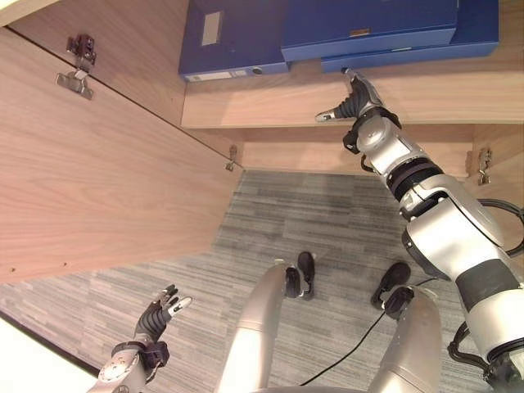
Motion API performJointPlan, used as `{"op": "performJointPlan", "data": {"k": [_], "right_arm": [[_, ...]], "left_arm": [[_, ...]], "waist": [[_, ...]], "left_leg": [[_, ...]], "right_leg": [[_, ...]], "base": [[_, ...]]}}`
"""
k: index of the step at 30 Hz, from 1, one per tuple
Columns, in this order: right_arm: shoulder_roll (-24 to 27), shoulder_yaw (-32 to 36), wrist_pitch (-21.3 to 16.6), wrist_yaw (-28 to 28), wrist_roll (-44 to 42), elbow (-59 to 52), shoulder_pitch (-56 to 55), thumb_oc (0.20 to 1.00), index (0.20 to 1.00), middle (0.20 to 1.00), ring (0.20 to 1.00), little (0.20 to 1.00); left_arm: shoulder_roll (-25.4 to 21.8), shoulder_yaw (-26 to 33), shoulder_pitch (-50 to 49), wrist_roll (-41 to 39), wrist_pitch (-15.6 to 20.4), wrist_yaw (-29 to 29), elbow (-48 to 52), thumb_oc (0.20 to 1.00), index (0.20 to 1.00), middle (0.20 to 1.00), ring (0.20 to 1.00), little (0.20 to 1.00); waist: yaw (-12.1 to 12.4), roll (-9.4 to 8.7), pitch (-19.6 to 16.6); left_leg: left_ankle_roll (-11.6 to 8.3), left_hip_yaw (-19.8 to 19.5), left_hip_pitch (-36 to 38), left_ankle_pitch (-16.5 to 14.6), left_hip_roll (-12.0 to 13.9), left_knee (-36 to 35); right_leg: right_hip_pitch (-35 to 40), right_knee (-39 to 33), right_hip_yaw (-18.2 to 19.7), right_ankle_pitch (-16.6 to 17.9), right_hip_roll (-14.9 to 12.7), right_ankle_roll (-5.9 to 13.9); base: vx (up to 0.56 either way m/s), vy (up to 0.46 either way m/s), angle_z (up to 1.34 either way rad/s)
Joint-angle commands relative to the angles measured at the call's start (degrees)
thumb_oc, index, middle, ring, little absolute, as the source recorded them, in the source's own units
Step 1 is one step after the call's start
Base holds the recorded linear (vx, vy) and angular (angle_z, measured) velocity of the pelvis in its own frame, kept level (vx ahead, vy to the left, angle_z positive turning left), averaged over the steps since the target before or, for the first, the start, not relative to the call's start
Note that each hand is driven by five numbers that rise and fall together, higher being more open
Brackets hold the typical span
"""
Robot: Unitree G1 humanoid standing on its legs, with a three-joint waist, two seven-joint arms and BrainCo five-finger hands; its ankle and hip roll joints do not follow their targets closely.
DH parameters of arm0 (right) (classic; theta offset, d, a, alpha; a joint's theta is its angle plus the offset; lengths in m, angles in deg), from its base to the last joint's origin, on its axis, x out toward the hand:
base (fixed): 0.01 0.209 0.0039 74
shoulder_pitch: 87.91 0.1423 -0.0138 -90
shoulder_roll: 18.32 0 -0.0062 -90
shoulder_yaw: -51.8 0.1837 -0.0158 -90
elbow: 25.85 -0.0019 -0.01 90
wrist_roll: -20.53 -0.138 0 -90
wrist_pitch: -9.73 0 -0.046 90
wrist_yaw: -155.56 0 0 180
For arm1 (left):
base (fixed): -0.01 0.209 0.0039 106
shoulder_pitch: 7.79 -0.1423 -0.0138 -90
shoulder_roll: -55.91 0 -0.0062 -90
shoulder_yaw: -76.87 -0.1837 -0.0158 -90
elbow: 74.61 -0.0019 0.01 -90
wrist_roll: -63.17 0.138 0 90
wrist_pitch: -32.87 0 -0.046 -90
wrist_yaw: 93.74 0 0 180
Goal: Put the empty folder in the office cabinet
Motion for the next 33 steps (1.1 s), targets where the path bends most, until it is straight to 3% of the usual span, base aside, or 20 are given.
{"op": "performJointPlan", "data": {"k": [1,5,11,12,13,21,22,24,25,27,28,30,33], "right_arm": [[-2.42,2.03,-0.58,-1.95,-2.31,-4.03,-0.99,1.0,1.0,1.0,1.0,1.0],[10.63,6.79,-1.21,3.32,-2.68,-12.86,-4.85,1.0,1.0,1.0,1.0,1.0],[20.36,12.73,-1.78,5.96,-1.78,-21.82,-13.94,1.0,1.0,1.0,1.0,1.0],[20.54,13.13,-1.76,5.86,-1.48,-22.47,-15.48,1.0,1.0,1.0,1.0,1.0],[19.55,14.02,-1.62,5.25,-1.17,-23.81,-18.87,1.0,1.0,1.0,1.0,1.0],[12.9,13.85,-1.16,0.74,-0.73,-20.41,-29.02,1.0,1.0,1.0,1.0,1.0],[11.25,14.62,-1.29,-1.12,-0.23,-20.26,-34.15,1.0,1.0,1.0,1.0,1.0],[10.98,15.79,-1.03,-2.24,0.5,-20.56,-36.36,1.0,1.0,1.0,1.0,1.0],[10.76,16.56,-0.88,-2.84,0.79,-21.08,-37.86,1.0,1.0,1.0,1.0,1.0],[10.79,17.07,-0.79,-3.27,1.1,-21.31,-38.85,1.0,1.0,1.0,1.0,1.0],[10.52,17.37,-0.51,-3.28,1.52,-21.14,-39.86,1.0,1.0,1.0,1.0,1.0],[10.08,17.8,-0.47,-3.06,1.83,-21.95,-41.97,1.0,1.0,1.0,1.0,1.0],[9.33,18.73,-0.52,-3.13,1.69,-20.88,-44.24,1.0,1.0,1.0,1.0,1.0]], "left_arm": [[-3.43,2.64,-0.84,-0.46,1.86,-1.73,0.05,1.0,1.0,1.0,1.0,1.0],[-0.01,3.89,-1.26,-1.49,2.24,-2.61,-2.26,1.0,1.0,1.0,1.0,1.0],[0.28,3.8,-2.25,-2.14,2.33,-1.57,-0.68,1.0,1.0,1.0,1.0,1.0],[-0.04,3.51,-2.05,-2.09,2.27,-1.4,-0.77,1.0,1.0,1.0,1.0,1.0],[-0.51,2.32,-1.47,-2.1,2.0,-0.82,-0.95,1.0,1.0,1.0,1.0,1.0],[1.36,-2.26,0.12,-2.22,-0.09,2.12,-6.89,1.0,1.0,1.0,1.0,1.0],[2.8,-1.97,-0.19,-0.67,-0.57,3.02,-10.15,1.0,1.0,1.0,1.0,1.0],[3.32,-0.66,-0.21,0.63,-0.73,3.16,-12.32,1.0,1.0,1.0,1.0,1.0],[4.27,-0.09,0.28,1.72,-0.45,3.54,-14.23,1.0,1.0,1.0,1.0,1.0],[5.04,0.02,0.43,2.86,-0.21,3.76,-15.22,1.0,1.0,1.0,1.0,1.0],[5.12,-0.75,0.67,4.07,-0.51,4.6,-14.45,1.0,1.0,1.0,1.0,1.0],[5.97,-1.88,1.17,5.91,-1.07,5.07,-15.18,1.0,1.0,1.0,1.0,1.0],[8.55,-2.52,1.49,8.89,-1.25,5.89,-17.33,1.0,1.0,1.0,1.0,1.0]], "waist": [[0.91,-0.86,6.68],[-2.4,-1.96,7.88],[-5.14,-3.04,8.81],[-5.35,-3.28,9.11],[-6.2,-4.44,9.53],[-8.21,-7.21,10.01],[-8.72,-7.41,10.02],[-9.84,-6.58,10.65],[-10.32,-5.36,11.54],[-10.81,-4.85,12.02],[-11.93,-4.81,12.47],[-13.62,-5.54,12.87],[-13.64,-7.01,10.24]], "left_leg": [[-0.05,-3.1,-3.01,3.9,-1.53,-8.38],[0.0,-2.77,-2.59,3.54,-1.04,-8.42],[-0.47,-2.84,2.75,5.45,-0.41,-14.48],[-0.57,-2.98,4.77,5.94,-0.43,-16.04],[-1.33,-3.08,11.01,7.51,-0.1,-21.36],[-4.06,-3.52,36.86,13.47,-3.39,-42.56],[-3.86,-3.85,45.51,13.87,-4.85,-47.68],[-3.13,-4.07,49.44,13.74,-5.37,-49.83],[-2.93,-4.04,53.05,14.12,-5.15,-51.91],[-2.7,-3.35,55.06,15.79,-5.24,-53.44],[-2.6,-3.87,57.33,15.45,-6.15,-54.07],[-2.46,-5.33,59.89,13.74,-6.98,-53.57],[-2.63,-5.95,61.1,12.73,-7.5,-54.78]], "right_leg": [[2.56,-0.05,3.88,-5.1,-2.58,2.47],[2.7,-0.05,4.22,-4.83,-2.06,2.18],[8.46,-6.42,1.78,-1.76,-1.25,4.17],[10.63,-8.3,1.0,-0.85,-1.1,4.67],[17.63,-14.41,-1.09,1.65,-0.6,6.22],[45.78,-41.59,-9.25,12.56,2.26,10.51],[53.28,-46.71,-10.86,17.61,1.55,12.89],[54.11,-45.0,-8.89,23.63,-0.31,14.66],[56.09,-45.19,-7.72,21.79,0.16,14.2],[56.68,-48.05,-8.08,19.98,2.24,12.39],[54.08,-52.92,-7.42,18.88,7.29,11.44],[51.38,-57.38,-5.1,19.33,10.68,11.49],[54.08,-60.51,-5.13,21.36,11.47,10.9]], "base": [[0.0,0.0,0.0],[-0.01,0.003,-0.01],[-0.05,0.004,-0.1],[-0.11,-0.001,-0.22],[-0.1,-0.026,-0.2],[0.06,0.009,-0.09],[0.24,0.108,-0.05],[0.21,0.145,-0.01],[0.1,0.178,0.04],[0.1,0.117,0.11],[0.23,0.006,-0.04],[0.3,-0.079,-0.14],[0.29,-0.192,0.76]]}}
